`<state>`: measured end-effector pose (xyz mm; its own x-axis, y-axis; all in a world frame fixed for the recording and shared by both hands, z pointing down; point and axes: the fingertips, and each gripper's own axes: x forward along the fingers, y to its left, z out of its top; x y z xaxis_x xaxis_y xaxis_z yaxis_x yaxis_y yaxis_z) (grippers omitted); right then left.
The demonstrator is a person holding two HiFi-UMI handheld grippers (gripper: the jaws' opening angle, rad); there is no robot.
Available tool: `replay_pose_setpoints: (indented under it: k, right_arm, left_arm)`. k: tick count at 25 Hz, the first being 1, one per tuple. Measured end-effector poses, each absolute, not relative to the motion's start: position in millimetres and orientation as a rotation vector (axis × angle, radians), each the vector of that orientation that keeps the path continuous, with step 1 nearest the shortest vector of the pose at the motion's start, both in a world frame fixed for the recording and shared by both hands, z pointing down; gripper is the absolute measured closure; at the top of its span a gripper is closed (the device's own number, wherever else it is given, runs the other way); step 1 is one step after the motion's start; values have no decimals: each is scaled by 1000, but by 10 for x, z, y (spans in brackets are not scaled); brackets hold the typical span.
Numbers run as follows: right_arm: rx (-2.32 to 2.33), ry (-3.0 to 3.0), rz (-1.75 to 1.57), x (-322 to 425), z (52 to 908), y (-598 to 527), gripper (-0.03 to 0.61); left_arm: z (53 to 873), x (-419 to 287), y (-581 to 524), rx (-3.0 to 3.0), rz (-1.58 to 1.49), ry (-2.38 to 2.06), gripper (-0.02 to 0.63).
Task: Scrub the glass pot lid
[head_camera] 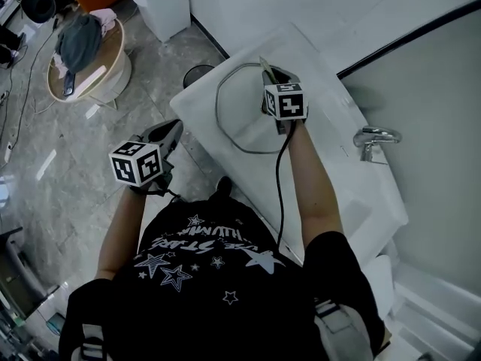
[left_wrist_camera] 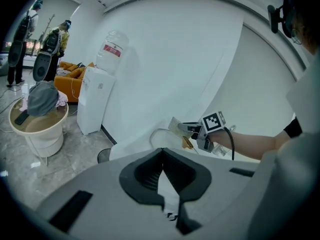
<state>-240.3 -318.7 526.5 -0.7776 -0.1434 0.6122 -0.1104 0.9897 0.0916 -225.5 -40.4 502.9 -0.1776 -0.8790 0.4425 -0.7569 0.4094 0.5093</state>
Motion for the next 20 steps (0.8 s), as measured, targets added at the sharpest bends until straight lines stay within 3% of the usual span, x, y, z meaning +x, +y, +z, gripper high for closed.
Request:
replay_pose_setpoints:
  k: [20]
  right_arm:
    - [-141, -2464, -177, -2661, 5392, -2680, 505]
  left_arm:
    - [5080, -2287, -395, 1333, -241, -1993, 606]
